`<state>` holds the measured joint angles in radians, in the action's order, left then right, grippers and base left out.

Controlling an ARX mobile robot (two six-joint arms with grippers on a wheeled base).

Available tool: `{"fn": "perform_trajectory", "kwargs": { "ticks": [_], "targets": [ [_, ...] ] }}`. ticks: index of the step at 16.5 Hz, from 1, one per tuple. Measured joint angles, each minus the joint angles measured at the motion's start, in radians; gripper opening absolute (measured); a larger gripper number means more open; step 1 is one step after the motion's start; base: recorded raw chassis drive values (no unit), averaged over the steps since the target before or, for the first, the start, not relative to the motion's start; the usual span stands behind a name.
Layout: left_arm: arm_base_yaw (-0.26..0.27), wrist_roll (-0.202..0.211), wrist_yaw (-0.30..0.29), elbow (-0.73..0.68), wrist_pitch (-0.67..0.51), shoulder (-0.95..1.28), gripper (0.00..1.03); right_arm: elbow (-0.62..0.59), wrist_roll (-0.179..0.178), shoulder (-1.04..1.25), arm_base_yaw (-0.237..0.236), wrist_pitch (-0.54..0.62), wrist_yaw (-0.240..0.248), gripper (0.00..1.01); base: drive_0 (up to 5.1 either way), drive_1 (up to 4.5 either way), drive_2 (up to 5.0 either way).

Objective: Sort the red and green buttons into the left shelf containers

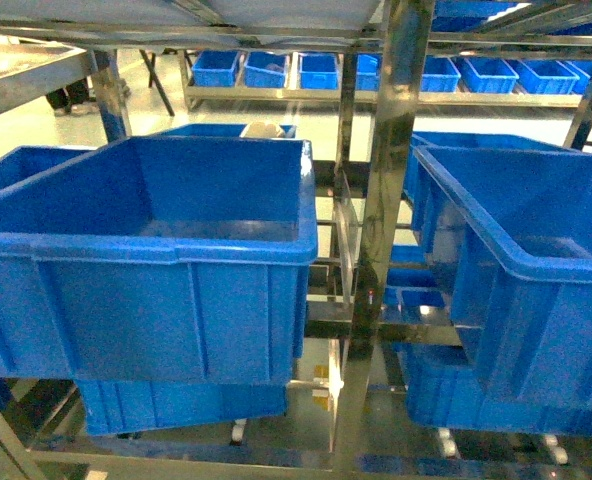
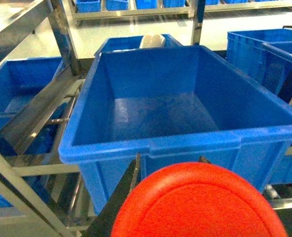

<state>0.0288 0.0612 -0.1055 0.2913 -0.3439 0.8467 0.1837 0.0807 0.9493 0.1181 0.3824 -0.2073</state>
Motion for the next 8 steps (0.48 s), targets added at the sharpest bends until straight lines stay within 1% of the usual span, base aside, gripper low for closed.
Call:
{"fn": "perform_trajectory", "kwargs": {
  "ticks": [5, 8],
  "targets": [
    [0.000, 0.000, 0.000, 0.000, 0.000, 0.003, 0.26, 0.000, 0.000, 0.005, 0.000, 0.003, 0.000, 0.29, 0.0, 4.22, -4.3],
    [0.000, 0.000, 0.000, 0.000, -0.001, 0.002, 0.26, 0.000, 0.002, 0.005, 0.000, 0.000, 0.000, 0.29, 0.0, 0.00, 0.0]
  ]
}}
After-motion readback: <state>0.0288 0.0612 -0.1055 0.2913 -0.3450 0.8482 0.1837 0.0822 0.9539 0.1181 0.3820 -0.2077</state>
